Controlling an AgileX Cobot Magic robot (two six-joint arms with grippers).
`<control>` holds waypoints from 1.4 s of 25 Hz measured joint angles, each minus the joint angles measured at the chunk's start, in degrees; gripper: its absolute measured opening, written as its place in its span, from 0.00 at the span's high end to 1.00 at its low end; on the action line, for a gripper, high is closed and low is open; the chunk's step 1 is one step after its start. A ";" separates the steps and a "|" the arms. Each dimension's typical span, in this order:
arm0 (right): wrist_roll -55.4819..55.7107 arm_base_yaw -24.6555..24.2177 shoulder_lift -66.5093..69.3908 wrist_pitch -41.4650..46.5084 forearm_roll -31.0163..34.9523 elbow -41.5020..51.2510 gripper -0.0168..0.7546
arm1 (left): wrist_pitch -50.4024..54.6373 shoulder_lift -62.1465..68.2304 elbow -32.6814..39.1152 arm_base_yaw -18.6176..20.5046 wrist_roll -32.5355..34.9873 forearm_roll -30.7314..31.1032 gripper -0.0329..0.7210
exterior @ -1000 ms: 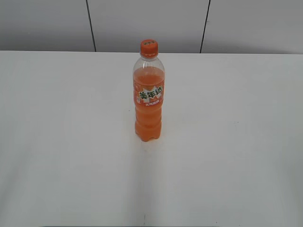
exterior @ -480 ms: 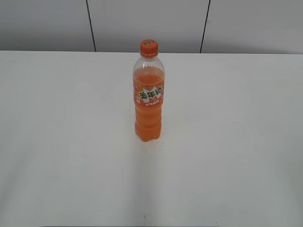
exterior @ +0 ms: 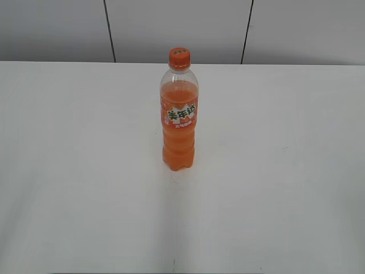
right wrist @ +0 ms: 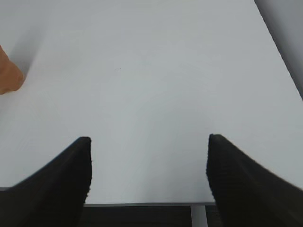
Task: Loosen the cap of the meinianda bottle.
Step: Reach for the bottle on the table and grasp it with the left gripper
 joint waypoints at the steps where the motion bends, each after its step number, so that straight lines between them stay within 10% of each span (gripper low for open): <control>1: 0.00 0.00 0.00 0.00 0.00 0.00 0.25 | -0.83 0.00 -0.43 0.00 0.00 0.00 0.17; 35: 0.00 0.00 0.00 0.00 0.26 0.00 0.25 | -66.87 54.57 -10.48 -1.07 3.19 7.20 0.17</control>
